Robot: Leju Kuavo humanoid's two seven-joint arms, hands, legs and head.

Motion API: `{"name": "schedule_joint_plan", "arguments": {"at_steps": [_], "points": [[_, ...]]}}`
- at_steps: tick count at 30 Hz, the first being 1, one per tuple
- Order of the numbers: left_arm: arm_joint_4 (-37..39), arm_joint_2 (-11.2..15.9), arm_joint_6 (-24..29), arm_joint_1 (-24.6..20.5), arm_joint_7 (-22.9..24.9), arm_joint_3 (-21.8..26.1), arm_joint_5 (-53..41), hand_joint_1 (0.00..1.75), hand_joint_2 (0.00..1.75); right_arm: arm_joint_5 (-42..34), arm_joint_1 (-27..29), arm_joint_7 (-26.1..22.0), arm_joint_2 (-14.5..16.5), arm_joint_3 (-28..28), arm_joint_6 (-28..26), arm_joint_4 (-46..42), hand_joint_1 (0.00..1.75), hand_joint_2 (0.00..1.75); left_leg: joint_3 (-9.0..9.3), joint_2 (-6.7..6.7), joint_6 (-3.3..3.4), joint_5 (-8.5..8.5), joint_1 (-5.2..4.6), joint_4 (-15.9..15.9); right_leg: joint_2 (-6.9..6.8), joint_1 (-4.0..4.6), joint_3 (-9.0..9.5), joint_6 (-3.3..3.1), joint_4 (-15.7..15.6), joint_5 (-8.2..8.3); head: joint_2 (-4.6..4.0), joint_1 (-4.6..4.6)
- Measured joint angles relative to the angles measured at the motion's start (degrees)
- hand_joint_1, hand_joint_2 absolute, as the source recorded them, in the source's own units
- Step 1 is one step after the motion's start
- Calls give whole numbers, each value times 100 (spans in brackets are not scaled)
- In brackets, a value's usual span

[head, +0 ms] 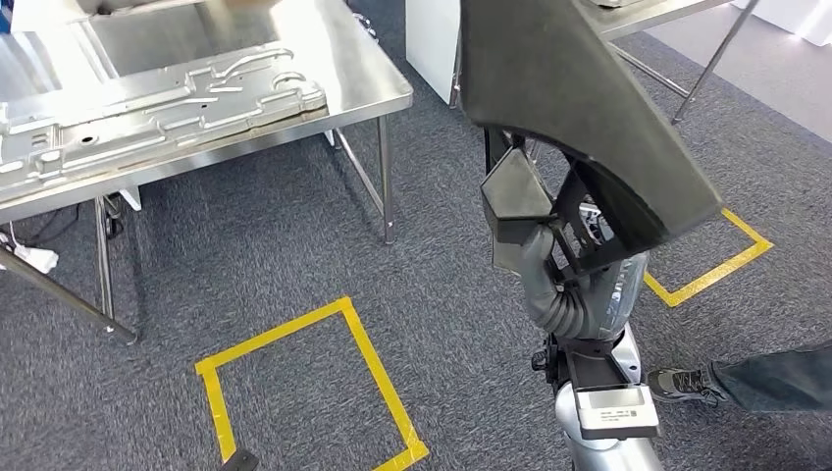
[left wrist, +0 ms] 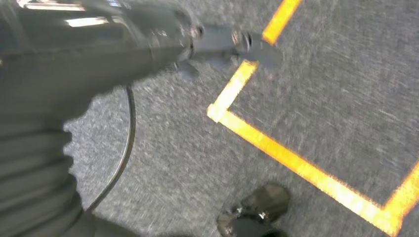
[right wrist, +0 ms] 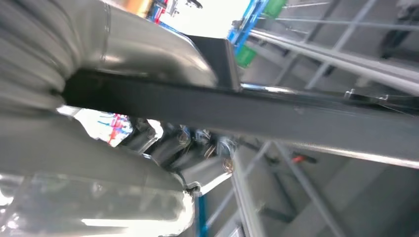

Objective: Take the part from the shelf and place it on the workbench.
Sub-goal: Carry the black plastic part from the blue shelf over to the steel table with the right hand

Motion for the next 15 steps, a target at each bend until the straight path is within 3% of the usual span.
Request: {"name": "schedule_joint_plan", "arguments": {"at_steps": [3, 5, 7, 8, 9, 10, 12, 13, 15], "points": [[-8, 3, 1, -28, -4, 2, -12, 0, 175, 17, -4, -30, 1, 5, 9, -18, 162, 175, 83, -8, 127, -31, -8, -28, -21, -8, -61, 73, 173, 2, 0, 25], [-10, 8, 1, -36, -5, 5, -17, 0, 175, 29, -2, -55, 0, 8, 16, -25, 162, 175, 164, -13, 194, -88, 1, -53, -45, -7, -421, 99, 738, -90, 0, 65], [-11, 11, 0, -32, -5, 7, -21, 0, 175, 34, 16, -68, -2, 11, 37, -26, 162, 175, 236, -15, 239, -165, -11, -60, -52, -5, -917, 105, 1397, -324, 0, 101], [-11, 11, -1, -29, -5, 6, -24, 0, 175, 34, 26, -72, -4, 13, 53, -26, 162, 175, 284, -19, 247, -209, -19, -60, -52, -1, -1100, 101, 1559, -391, 0, 118], [-11, 11, -1, -26, -5, 5, -25, 0, 175, 32, 33, -79, -6, 15, 68, -26, 162, 175, 344, -24, 251, -257, -27, -61, -52, 8, -1196, 91, 1548, -355, 0, 137], [-11, 11, -1, -25, -5, 6, -26, 0, 175, 25, 35, -84, -8, 17, 80, -26, 162, 175, 412, -30, 251, -306, -34, -62, -53, 23, -1199, 73, 1359, -200, 0, 156], [-10, 10, 1, -25, -5, 7, -30, 0, 175, 6, 36, -93, -11, 22, 92, -27, 162, 175, 551, -35, 237, -404, -44, -68, -67, 82, -1027, 6, 653, 326, 0, 192], [-10, 8, 1, -24, -7, 8, -31, 0, 175, -3, 38, -95, -15, 24, 95, -28, 162, 175, 598, -37, 219, -444, -48, -77, -79, 119, -946, -29, 355, 478, 0, 203], [-8, 5, 1, -18, -14, 8, -32, 0, 175, -10, 46, -98, -24, 25, 97, -39, 162, 175, 650, -32, 164, -491, -59, -101, -100, 171, -855, -80, 81, 559, 0, 218]]}}
